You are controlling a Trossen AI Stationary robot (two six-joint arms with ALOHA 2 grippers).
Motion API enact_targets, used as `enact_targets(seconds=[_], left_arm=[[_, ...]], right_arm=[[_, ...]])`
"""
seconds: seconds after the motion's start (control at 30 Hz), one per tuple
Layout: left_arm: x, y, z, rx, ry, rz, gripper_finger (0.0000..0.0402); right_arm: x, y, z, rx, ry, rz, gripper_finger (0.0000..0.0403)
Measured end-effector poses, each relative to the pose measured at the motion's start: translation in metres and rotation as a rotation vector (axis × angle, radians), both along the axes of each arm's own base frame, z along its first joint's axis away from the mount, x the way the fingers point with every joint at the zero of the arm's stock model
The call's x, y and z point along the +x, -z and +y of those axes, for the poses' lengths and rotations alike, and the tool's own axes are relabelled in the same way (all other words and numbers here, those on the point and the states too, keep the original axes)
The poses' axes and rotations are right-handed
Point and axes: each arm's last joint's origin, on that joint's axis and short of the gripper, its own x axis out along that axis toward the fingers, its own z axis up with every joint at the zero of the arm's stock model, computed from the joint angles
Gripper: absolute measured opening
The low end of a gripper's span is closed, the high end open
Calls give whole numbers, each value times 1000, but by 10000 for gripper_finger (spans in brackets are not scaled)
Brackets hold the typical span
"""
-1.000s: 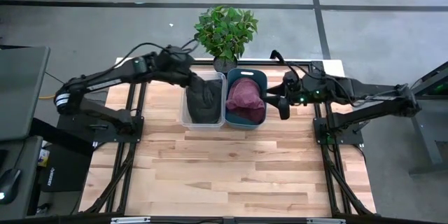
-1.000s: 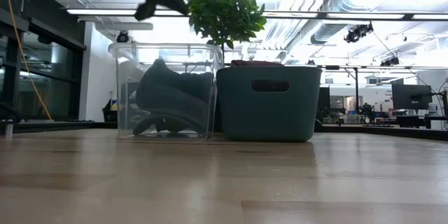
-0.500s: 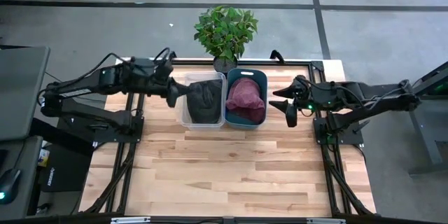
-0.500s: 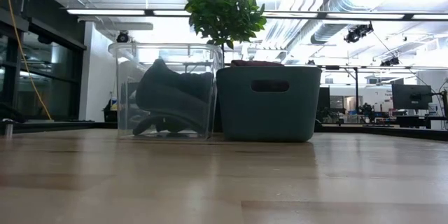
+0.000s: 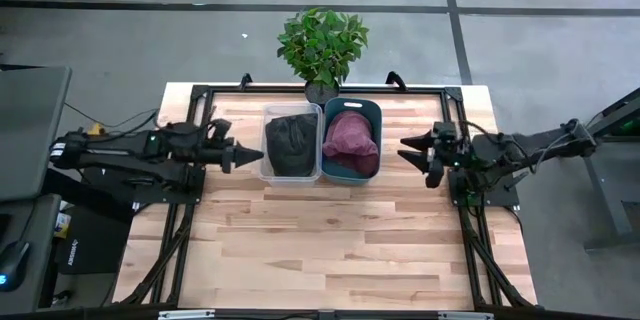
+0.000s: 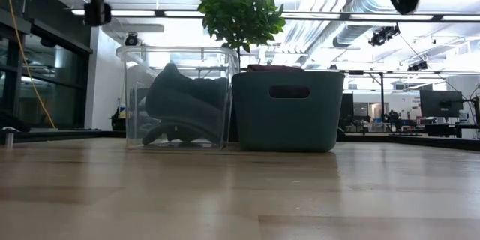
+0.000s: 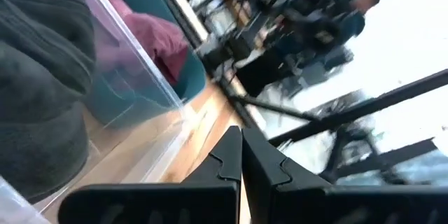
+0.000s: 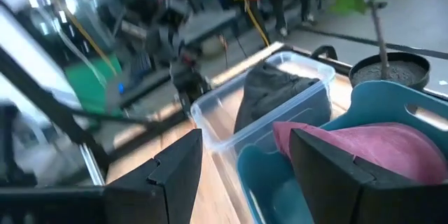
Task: Pick & Place hat
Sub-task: Return to Home Position
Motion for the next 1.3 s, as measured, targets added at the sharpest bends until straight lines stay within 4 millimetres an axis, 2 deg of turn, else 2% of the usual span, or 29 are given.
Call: enact_targets(seconds=[0.2,0.37,0.47,0.63,0.8,1.07,1.3], left_arm=[[-31,12,1,-25,-80,-108,0],[-51,24,3,-26,-118,-186,0],[-56,36,3,-35,-117,-222,0],[-57,58,3,-50,-89,-342,0],[-56,71,3,-53,-104,-381,0],[-56,74,4,22,-144,-363,0],[-55,79,4,32,-130,-308,0]], right_arm=[[-22,33,-8,44,84,-143,208],[-32,49,-13,41,197,-167,208],[-35,50,-15,55,211,-238,208],[-35,63,-15,60,222,-334,208],[-32,80,-19,72,263,-383,208],[-29,99,-31,99,286,-420,208],[-28,103,-34,88,242,-393,208]])
